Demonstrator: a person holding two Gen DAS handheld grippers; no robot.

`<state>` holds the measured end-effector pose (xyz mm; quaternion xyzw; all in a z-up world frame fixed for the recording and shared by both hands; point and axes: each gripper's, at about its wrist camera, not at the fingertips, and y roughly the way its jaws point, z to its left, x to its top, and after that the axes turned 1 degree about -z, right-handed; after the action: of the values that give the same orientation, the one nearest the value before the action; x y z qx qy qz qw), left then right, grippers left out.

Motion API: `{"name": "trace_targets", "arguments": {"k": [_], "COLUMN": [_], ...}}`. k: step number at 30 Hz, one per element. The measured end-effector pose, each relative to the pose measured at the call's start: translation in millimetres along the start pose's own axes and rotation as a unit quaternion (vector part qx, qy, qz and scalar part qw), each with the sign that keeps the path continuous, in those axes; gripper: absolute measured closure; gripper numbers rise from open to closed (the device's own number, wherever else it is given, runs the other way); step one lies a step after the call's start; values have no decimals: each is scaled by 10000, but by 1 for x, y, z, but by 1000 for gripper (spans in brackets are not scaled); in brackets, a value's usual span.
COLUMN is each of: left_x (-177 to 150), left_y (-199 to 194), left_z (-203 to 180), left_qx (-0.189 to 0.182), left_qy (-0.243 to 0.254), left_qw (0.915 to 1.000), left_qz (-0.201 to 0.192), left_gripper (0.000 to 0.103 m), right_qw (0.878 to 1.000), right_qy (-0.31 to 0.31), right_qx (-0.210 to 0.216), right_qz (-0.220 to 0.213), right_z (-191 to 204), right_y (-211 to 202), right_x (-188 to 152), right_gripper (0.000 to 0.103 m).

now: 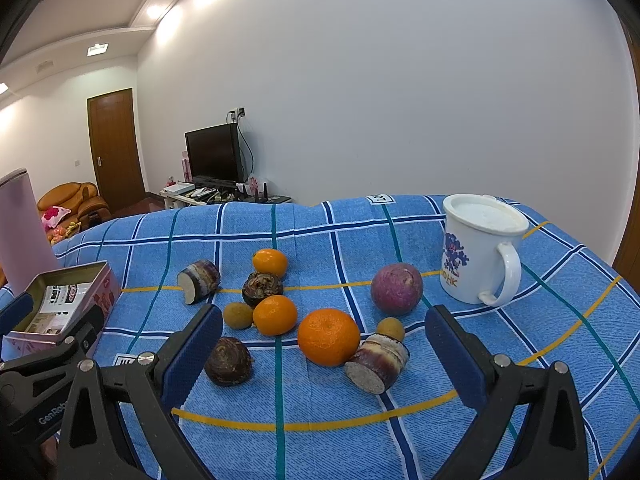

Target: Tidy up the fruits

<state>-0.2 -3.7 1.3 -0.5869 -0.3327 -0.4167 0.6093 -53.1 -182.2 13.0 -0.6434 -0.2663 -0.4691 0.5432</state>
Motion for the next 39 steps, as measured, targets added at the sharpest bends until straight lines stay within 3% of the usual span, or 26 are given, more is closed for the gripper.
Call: {"name": "trace_targets", "arguments": {"k": [23, 30, 33, 35, 36, 39], "left_x": [-2, -4, -5, -5, -5, -7], "left_y": [4, 6, 7, 7, 7, 6], "left_z": [-7, -7, -12, -15, -17, -25], "left_qx": [-116, -242, -267, -265, -286, -363], "left_qy": [71, 7, 85, 155, 185, 273], "left_qw": [9998, 9992, 9989, 9987, 9985, 9978], "left_qz": [172, 314, 383, 408, 430, 478], "left_gripper": [0, 0, 0, 0, 0, 0], "right_qw": [9991, 9968, 9944, 9908, 9897, 9866], "right_qy": [-24, 340, 656, 857, 867, 712], "right_qx": [-231, -553, -405, -145, -69, 465], "right_qz": [342, 465, 725, 1035, 1136, 1394], "right_z": [-6, -60, -89, -97, -95, -79], "right_y": [12, 15, 23, 33, 35, 42], "right_x": [1, 12, 12, 8, 6, 0], "right_gripper": [1, 2, 11, 29, 33, 36]}}
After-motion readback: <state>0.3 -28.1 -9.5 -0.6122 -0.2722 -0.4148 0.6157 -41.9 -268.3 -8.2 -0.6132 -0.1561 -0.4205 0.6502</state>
